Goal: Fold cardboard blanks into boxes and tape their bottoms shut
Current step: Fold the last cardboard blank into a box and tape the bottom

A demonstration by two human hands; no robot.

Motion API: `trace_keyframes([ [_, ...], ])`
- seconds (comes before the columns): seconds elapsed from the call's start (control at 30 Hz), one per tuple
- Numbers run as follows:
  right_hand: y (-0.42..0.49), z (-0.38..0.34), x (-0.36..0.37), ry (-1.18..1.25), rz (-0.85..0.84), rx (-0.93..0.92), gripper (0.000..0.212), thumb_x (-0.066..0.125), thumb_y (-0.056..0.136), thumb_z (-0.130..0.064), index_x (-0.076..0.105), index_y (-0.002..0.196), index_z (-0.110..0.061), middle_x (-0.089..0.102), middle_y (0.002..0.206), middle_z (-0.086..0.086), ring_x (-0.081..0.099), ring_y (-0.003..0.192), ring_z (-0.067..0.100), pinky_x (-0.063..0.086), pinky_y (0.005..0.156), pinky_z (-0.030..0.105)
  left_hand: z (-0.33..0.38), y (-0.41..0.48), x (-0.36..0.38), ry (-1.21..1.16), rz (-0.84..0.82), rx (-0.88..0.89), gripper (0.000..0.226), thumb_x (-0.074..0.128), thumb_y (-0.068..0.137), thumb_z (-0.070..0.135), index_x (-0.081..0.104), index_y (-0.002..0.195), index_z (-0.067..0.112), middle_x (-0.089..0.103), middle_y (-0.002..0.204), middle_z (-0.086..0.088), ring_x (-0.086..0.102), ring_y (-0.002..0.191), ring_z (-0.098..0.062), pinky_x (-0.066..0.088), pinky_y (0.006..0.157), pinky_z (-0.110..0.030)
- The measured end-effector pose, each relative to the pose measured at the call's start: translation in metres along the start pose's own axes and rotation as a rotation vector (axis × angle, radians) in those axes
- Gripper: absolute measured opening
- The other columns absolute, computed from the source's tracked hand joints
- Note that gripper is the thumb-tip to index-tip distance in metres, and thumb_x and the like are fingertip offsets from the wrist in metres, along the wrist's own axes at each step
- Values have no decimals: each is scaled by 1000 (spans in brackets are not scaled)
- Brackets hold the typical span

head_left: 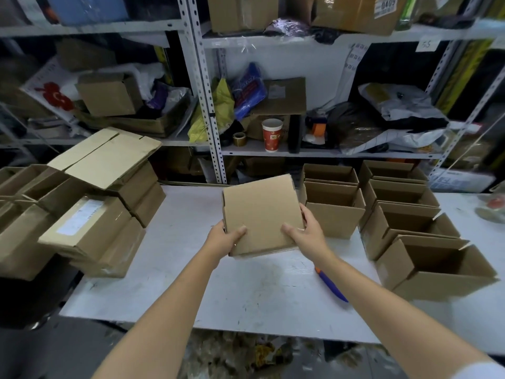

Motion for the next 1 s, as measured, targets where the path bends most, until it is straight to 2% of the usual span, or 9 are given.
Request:
trace_keyframes([
  [0.1, -5, 7, -5, -46, -36, -1, 74, 74, 89, -17, 34, 149, -29, 56, 130, -15, 56, 116, 4, 55, 82, 20, 4, 3, -3, -21, 49, 95, 58, 75, 88, 23, 50, 141, 24, 64, 127, 2, 64, 107, -15, 54, 75, -24],
  [0.2, -6, 6, -18, 8, 23, 67, 59, 71, 91, -33, 42, 143, -30, 58, 128, -16, 56, 111, -2, 49, 82, 12, 8, 2, 0, 19, 34, 128, 79, 77, 86, 16, 36, 151, 30, 58, 136, 6, 58, 121, -19, 56, 93, -37],
  [0.3, 0, 5, -29, 150, 128, 215, 36, 55, 96, -53, 59, 120, -26, 68, 111, -9, 61, 105, 10, 47, 80, 20, 13, 1, 7, 104, 45, 151, 86, 73, 87, 4, 28, 155, 32, 50, 145, 5, 51, 130, -21, 48, 107, -45],
  [0.37, 4, 8, -31, 202, 166, 303, 45, 47, 96, -61, 60, 116, -23, 67, 106, -7, 60, 103, 16, 43, 86, 26, 15, 1, 13, 170, 39, 162, 85, 70, 88, 2, 28, 155, 32, 50, 145, 5, 50, 131, -22, 46, 106, -43],
  [0.5, 9, 16, -31, 148, 154, 306, 46, 48, 99, -55, 55, 129, -21, 62, 114, -5, 57, 104, 15, 40, 91, 33, 18, 4, 23, 65, -54, 89, 73, 72, 86, 49, 35, 148, 33, 52, 139, 9, 52, 124, -20, 49, 101, -43],
  [0.63, 7, 20, -37, 86, 132, 253, 43, 51, 101, -44, 49, 139, -23, 61, 117, -5, 58, 110, 17, 49, 88, 30, 16, 27, 32, -55, -154, -36, 114, 54, 56, 96, 26, 152, 41, 45, 150, 6, 45, 135, -25, 39, 112, -53],
  [0.8, 7, 25, -56, -20, 164, 205, 55, 58, 97, -41, 44, 147, -26, 53, 139, -10, 50, 128, 17, 45, 108, 38, 28, 40, 56, -32, -221, -6, 59, 48, 100, 51, 29, 153, 33, 46, 147, 5, 46, 130, -21, 39, 111, -44],
  [0.87, 7, 21, -70, -68, 199, 198, 57, 59, 98, -35, 40, 150, -25, 50, 138, -12, 47, 127, 14, 43, 104, 32, 28, 47, 68, 6, -234, 10, 55, 50, 102, 41, 31, 153, 34, 48, 145, 5, 47, 130, -22, 40, 113, -46],
  [1.0, 13, 34, -103, -156, 235, 244, 65, 64, 95, -37, 34, 153, -29, 40, 155, -2, 39, 142, 24, 39, 112, 45, 25, 60, 98, 64, -247, 13, 58, 53, 101, 38, 28, 154, 37, 48, 146, 4, 47, 132, -26, 41, 112, -50],
])
Point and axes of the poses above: each hand's wrist, its own y-axis towards the middle knuckle, its own x-axis out of the palm, z = x × y, the point moved 10 cm from there along y, towards the middle knuckle
